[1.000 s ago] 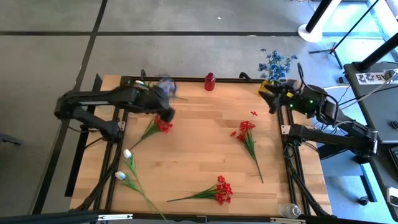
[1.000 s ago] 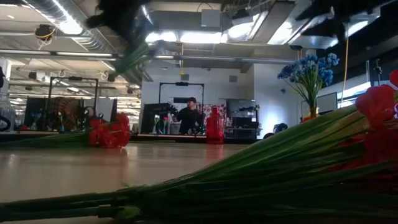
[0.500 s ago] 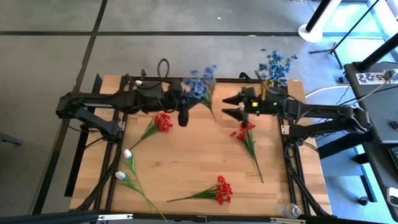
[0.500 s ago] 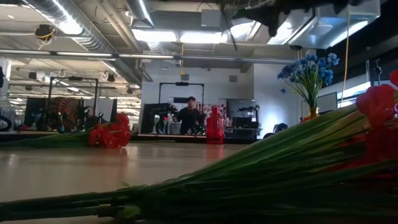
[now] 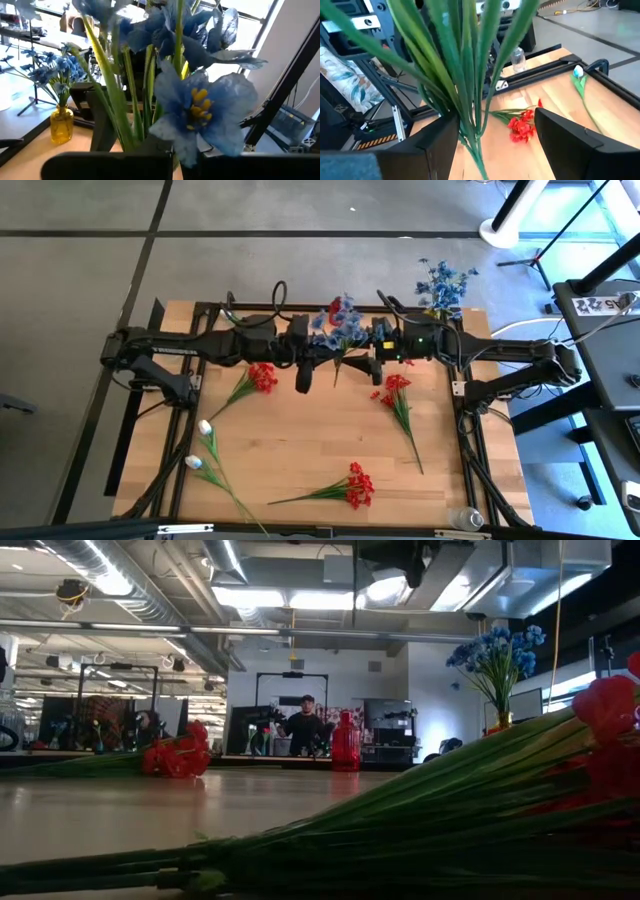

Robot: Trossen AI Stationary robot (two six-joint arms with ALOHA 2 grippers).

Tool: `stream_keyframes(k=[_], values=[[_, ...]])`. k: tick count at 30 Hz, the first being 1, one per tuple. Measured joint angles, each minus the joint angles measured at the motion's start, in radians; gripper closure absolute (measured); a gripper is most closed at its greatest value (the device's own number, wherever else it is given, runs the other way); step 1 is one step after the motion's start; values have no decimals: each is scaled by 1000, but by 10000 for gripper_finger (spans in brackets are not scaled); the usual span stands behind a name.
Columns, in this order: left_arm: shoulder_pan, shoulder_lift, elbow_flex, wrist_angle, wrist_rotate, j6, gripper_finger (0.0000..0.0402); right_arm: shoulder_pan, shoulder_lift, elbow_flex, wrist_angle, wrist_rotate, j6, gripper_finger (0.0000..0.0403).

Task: Sort flowers into vase by color
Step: Put the blue flowers into the yellow vase

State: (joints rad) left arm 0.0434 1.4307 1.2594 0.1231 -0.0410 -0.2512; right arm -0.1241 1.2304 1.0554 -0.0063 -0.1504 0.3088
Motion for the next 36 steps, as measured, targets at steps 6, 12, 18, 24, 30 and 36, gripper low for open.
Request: stream_keyframes(k=[6, 12, 18, 24, 30, 36], values=[[1, -15, 0, -6, 4, 0, 397, -2, -3, 3, 1, -76, -5, 134], [4, -64, 0, 2, -5, 30, 397, -2, -15, 54, 5, -121, 46, 134], [11, -69, 0, -16, 11, 29, 396, -1, -3, 62, 23, 27, -1, 122], [11, -69, 0, -21, 13, 29, 396, 1, 13, 62, 49, -31, 45, 75], [13, -69, 0, -22, 12, 45, 396, 0, 82, 61, 141, -71, 47, 67], [13, -69, 0, -29, 3, 52, 383, -1, 90, 61, 148, -3, 50, 164]])
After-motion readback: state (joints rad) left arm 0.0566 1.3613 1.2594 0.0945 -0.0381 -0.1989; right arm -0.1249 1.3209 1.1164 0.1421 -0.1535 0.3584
